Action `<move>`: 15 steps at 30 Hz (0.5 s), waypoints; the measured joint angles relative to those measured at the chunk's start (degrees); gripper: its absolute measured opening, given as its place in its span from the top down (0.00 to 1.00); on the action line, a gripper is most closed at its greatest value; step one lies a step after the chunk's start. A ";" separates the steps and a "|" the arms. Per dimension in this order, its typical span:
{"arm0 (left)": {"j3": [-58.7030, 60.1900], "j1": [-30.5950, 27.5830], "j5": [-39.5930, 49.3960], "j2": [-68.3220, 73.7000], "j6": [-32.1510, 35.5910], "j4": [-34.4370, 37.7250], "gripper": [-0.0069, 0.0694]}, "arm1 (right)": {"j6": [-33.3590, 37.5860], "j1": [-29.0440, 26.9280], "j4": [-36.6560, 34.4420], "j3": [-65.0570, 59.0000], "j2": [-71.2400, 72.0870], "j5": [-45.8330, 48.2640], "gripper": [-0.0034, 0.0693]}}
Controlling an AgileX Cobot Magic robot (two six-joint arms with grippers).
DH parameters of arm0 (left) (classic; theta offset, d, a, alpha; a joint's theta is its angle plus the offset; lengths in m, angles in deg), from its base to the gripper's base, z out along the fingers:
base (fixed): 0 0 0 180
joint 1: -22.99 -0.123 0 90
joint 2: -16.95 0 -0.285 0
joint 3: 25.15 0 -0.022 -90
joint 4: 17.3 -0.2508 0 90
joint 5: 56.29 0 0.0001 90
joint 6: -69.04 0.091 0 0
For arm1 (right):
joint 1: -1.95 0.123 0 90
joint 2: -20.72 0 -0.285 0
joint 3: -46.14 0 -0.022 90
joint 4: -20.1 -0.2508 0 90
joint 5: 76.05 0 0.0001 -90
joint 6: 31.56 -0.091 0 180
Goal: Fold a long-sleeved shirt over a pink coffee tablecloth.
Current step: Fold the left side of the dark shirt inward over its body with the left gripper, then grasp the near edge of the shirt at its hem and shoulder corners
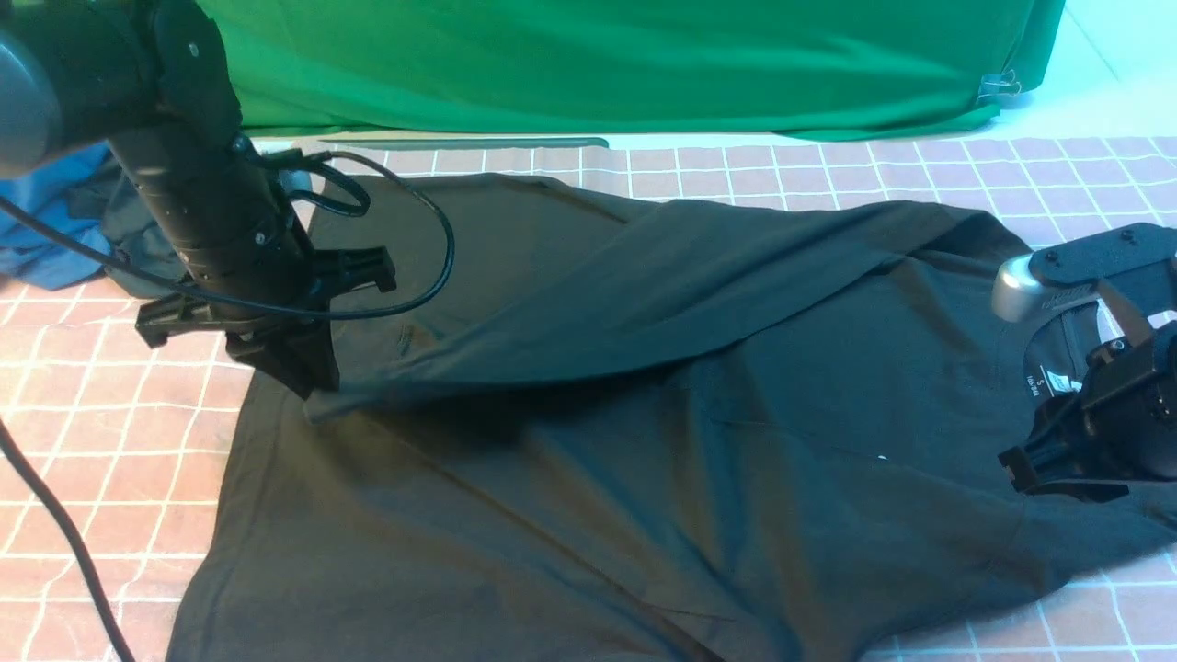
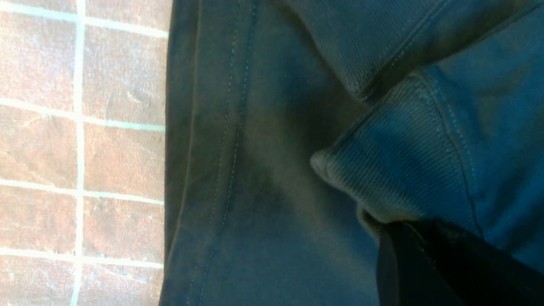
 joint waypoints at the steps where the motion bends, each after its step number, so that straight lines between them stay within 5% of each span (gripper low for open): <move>1: 0.00 0.00 0.00 0.00 0.00 0.00 0.73 | -0.16 0.00 0.09 0.00 0.00 -0.18 0.61; 9: -4.21 0.00 0.11 -0.45 -1.19 2.87 0.38 | -6.73 0.00 6.30 2.23 -0.05 -1.38 0.61; 15: -12.55 2.99 -5.81 -0.71 0.24 11.59 0.38 | -10.91 -2.07 11.24 9.95 -0.10 -0.83 0.61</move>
